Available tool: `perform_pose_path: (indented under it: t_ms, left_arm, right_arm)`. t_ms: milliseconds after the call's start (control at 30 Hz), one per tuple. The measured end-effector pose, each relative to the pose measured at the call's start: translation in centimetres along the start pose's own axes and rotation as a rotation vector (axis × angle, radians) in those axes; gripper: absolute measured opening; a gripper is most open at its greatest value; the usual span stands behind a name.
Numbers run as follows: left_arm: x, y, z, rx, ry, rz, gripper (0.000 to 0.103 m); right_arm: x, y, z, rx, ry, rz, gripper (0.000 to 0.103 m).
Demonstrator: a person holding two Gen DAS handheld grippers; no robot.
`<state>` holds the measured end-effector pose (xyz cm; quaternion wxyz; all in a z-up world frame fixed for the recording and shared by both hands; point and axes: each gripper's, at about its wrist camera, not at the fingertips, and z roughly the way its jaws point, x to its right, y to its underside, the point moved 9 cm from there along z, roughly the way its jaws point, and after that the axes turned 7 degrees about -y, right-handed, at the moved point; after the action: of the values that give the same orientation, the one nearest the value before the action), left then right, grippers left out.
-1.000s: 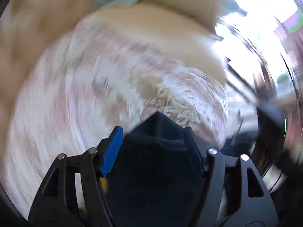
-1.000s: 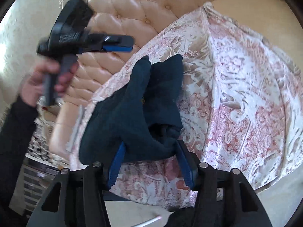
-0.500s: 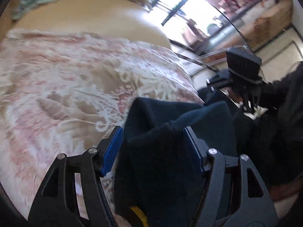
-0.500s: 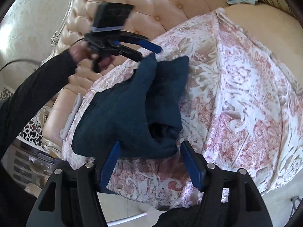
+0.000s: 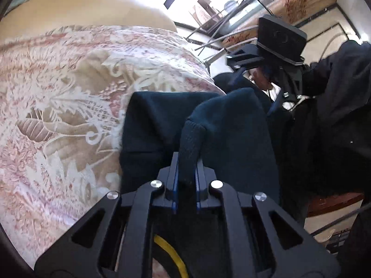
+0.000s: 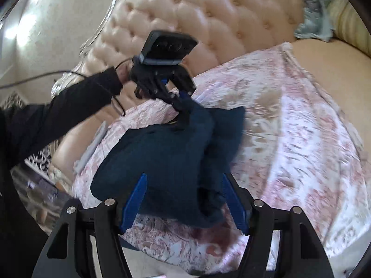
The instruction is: Fold clothes
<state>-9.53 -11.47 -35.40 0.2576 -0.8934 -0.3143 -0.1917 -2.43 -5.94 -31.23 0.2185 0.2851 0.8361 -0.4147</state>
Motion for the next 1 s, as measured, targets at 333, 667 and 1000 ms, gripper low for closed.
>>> perform_pose_path:
  t_ms: [333,667,1000]
  left_arm:
    - [8.2,-0.8,-8.3,0.14,-0.218,0.105,0.012]
    - [6.1,-0.2,-9.4,0.193,-0.335,0.032,0.012]
    - [-2.5,-1.8,-0.8,0.104,-0.324,-0.044,0.012]
  right_arm:
    - [-1.0,0.0,1.1,0.015,-0.052,-0.015,0.069]
    - [-2.1,2.7,1.2,-0.141,-0.045,0.007,0.038]
    - [1.4,5.4,0.6,-0.266,0.058,0.188,0.009]
